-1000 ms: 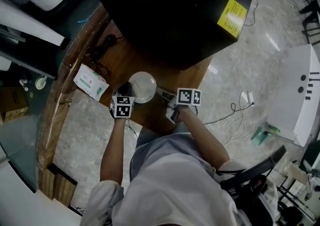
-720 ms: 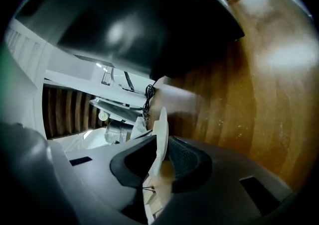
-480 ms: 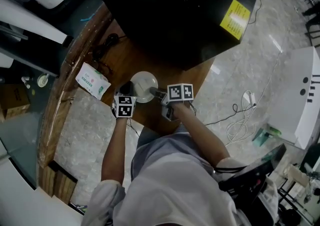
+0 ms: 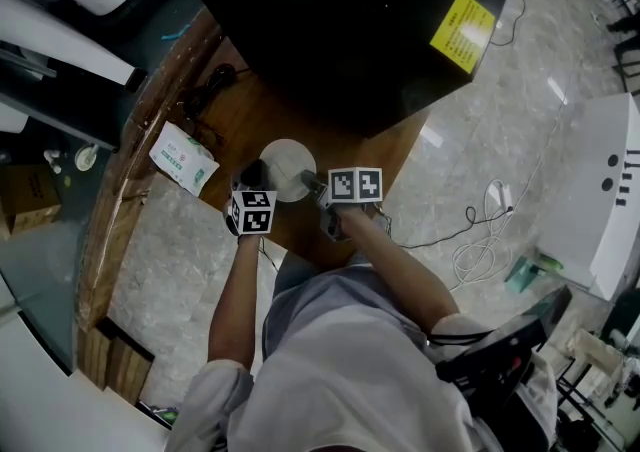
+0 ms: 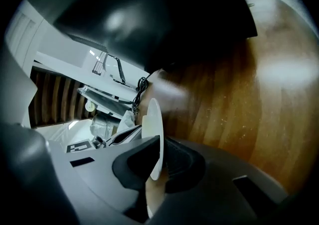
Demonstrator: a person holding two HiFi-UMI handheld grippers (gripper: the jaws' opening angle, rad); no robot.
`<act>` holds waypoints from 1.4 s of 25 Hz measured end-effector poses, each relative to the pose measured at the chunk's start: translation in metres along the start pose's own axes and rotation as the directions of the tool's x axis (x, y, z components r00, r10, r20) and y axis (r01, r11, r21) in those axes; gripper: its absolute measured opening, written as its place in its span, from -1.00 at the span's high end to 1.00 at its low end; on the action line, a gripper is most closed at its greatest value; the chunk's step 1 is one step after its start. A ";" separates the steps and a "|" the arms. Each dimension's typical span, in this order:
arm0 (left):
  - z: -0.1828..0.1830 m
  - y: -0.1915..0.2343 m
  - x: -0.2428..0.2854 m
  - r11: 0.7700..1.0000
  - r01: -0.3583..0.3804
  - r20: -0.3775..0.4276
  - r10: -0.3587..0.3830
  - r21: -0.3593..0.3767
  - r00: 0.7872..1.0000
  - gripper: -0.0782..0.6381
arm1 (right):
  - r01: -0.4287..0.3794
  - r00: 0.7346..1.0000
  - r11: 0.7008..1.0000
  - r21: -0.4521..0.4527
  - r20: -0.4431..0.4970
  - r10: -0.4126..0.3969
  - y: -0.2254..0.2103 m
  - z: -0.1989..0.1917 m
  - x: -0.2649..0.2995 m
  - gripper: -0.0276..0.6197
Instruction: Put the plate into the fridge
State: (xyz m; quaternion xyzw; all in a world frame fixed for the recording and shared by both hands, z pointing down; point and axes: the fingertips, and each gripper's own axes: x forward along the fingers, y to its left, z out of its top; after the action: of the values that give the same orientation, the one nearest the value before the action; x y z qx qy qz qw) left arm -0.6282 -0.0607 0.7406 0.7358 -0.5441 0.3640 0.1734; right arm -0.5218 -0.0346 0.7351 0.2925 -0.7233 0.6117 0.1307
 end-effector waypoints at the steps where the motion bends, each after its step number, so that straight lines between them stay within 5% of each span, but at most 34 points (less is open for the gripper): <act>1: 0.002 -0.004 -0.001 1.000 -0.007 -0.002 0.007 -0.007 1.000 0.73 | 0.006 1.000 1.000 -0.003 0.004 -0.006 -0.001 0.001 -0.004 0.82; 11: 0.050 -0.067 -0.013 0.991 -0.096 0.057 0.101 -0.089 0.993 0.73 | -0.010 1.000 1.000 0.012 -0.019 0.010 -0.039 0.014 -0.068 0.82; 20: 0.081 -0.161 -0.019 0.948 -0.217 0.034 0.231 -0.232 0.972 0.73 | -0.084 0.989 0.993 -0.088 -0.128 0.072 -0.076 0.039 -0.149 0.82; 26: 0.074 -0.231 -0.044 0.922 -0.267 0.038 0.289 -0.281 0.957 0.73 | -0.120 0.974 0.983 -0.141 -0.210 0.089 -0.105 0.012 -0.205 0.82; 35: 0.082 -0.291 -0.074 0.900 -0.306 0.066 0.342 -0.310 0.938 0.73 | -0.180 0.950 0.978 -0.108 -0.277 0.144 -0.128 -0.011 -0.266 0.82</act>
State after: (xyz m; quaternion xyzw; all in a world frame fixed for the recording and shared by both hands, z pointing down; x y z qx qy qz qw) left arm -0.3406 0.0367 0.6722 0.6210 -0.7165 0.2581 0.1855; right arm -0.2377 0.0355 0.6952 0.1373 -0.7593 0.6052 0.1956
